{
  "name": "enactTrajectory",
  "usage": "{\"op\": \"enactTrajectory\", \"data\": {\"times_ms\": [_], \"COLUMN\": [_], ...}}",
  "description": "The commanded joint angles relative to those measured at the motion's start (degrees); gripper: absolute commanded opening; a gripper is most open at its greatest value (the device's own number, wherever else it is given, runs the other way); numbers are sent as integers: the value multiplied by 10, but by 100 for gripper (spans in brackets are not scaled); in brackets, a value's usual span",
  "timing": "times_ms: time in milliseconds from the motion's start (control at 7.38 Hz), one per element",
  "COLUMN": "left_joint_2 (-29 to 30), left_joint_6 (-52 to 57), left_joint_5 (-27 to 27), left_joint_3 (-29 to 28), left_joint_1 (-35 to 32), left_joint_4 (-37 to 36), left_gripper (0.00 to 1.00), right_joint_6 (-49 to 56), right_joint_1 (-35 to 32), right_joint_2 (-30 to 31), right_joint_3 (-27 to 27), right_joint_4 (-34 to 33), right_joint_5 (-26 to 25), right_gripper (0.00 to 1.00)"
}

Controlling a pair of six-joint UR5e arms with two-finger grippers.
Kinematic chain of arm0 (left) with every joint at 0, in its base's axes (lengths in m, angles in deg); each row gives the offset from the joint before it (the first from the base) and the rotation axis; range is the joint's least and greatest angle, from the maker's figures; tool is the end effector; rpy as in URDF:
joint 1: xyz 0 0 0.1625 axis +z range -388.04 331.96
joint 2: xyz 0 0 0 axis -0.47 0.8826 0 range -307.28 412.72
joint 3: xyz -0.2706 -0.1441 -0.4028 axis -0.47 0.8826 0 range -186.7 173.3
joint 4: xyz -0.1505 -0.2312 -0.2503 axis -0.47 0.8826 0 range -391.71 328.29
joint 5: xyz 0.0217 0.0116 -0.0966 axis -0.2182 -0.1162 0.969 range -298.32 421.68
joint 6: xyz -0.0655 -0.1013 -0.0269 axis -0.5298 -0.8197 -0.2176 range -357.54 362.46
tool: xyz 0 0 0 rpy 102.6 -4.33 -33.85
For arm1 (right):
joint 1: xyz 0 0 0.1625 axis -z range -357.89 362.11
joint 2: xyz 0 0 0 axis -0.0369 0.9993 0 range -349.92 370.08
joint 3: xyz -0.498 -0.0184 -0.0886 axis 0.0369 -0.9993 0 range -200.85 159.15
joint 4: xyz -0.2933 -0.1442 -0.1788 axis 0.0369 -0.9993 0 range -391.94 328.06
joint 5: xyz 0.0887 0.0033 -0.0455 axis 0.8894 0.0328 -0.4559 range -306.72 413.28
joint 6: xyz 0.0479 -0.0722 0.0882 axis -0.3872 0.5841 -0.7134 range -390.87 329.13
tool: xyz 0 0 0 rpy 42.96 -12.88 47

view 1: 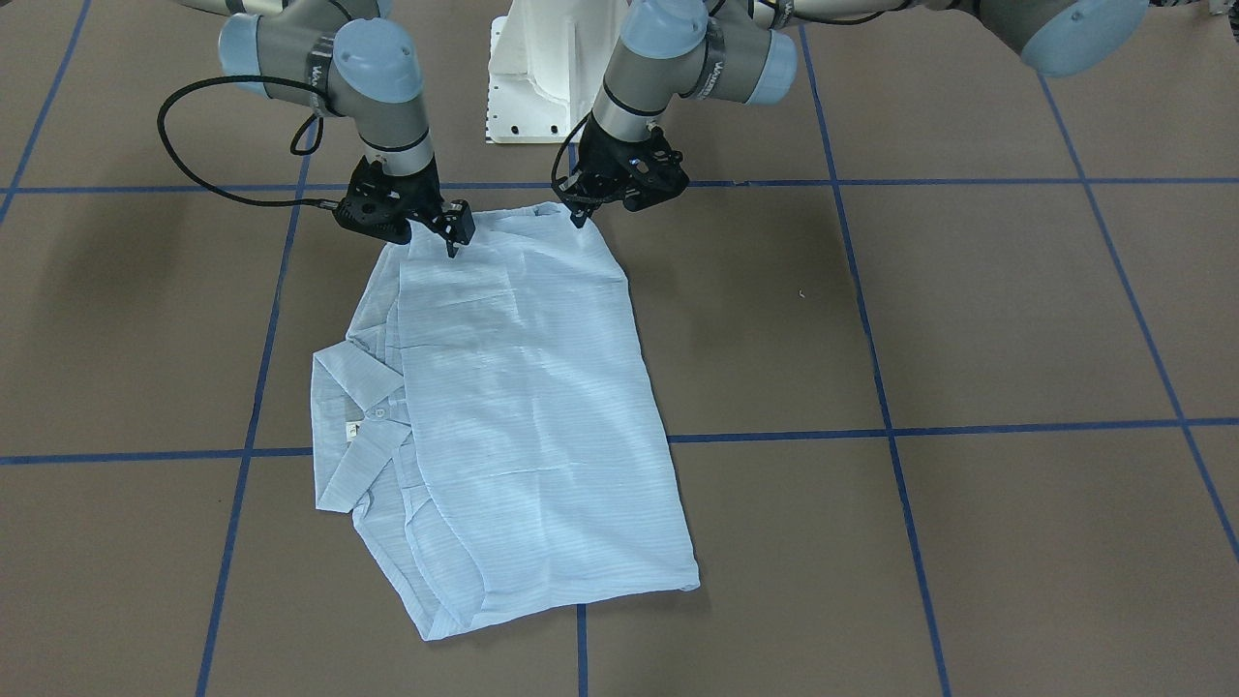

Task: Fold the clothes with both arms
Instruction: 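Grasp the near edge with both grippers side by side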

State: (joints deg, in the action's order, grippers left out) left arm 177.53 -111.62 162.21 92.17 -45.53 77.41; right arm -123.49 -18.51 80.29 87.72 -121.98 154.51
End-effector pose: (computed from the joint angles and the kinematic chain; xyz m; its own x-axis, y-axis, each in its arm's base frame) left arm 0.6287 -0.3142 0.3048 0.3408 -0.5281 -0.7778 0.3060 0.8446 -0.4393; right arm -0.5209 -0.3127 0.4562 0.7228 0.3200 0.6125 -0.2657 0.9469 -0.1811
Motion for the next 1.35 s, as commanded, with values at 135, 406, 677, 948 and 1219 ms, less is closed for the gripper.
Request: {"op": "enactTrajectory", "data": {"times_ms": [135,406,677,948,1219], "left_joint_2": [0,2,3,3,4], "left_joint_6": [0,0,0,0,0], "left_joint_5": [0,0,0,0,-1], "left_joint_3": [0,0,0,0,0], "left_joint_1": [0,1,1,1,1], "left_joint_4": [0,1,1,1,1], "left_gripper": [0,0,0,0,0], "right_joint_6": [0,1,1,1,1], "right_joint_1": [23,21,21,19,17], "right_joint_2": [-4,0,-1,0,0], "right_joint_3": [-3,-1,-3,-2,-3], "right_joint_4": [-3,-3,-3,-3,-3], "right_joint_5": [-2,-2,-2,-2,-2], "right_gripper": [100,100,100,100,77]}}
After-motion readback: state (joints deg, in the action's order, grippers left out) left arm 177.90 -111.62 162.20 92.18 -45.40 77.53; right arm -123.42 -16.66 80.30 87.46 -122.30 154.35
